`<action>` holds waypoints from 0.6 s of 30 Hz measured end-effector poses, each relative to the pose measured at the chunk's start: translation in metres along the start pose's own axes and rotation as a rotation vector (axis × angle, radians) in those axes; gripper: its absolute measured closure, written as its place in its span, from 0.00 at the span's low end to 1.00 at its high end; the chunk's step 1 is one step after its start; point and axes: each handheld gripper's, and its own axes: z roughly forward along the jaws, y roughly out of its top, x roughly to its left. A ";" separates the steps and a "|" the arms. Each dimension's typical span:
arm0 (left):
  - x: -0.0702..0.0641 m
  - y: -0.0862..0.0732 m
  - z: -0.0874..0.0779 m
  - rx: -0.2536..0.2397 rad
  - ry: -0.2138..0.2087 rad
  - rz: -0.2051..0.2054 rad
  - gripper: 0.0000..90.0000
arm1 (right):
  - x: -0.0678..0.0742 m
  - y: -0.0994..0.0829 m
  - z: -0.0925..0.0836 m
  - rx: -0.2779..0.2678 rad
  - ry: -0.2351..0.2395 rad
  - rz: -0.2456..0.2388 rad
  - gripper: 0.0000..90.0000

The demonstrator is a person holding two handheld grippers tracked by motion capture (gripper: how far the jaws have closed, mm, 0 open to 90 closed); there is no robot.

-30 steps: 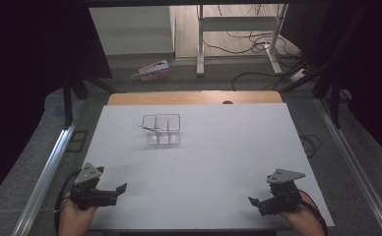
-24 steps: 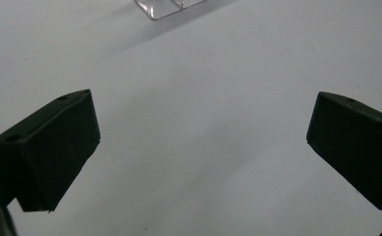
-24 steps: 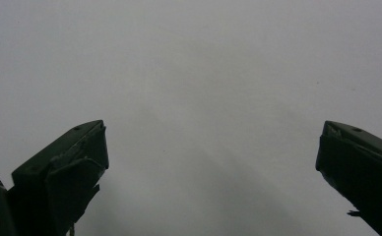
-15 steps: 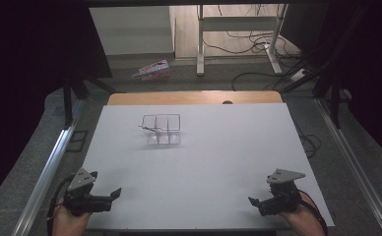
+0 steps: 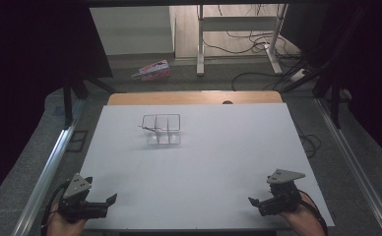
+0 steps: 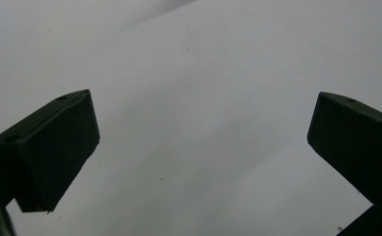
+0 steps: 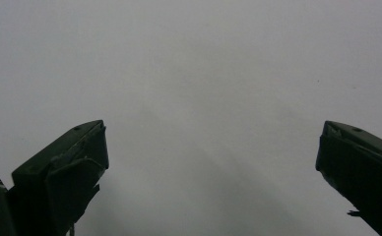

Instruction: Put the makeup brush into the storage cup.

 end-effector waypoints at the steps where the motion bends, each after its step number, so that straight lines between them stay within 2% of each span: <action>1: 0.000 -0.001 -0.001 0.003 0.002 -0.001 0.00 | 0.000 0.000 0.000 0.000 0.000 0.000 0.00; 18: 0.001 -0.011 -0.003 0.033 0.034 0.000 0.00 | 0.001 0.000 0.001 0.008 0.003 -0.001 0.00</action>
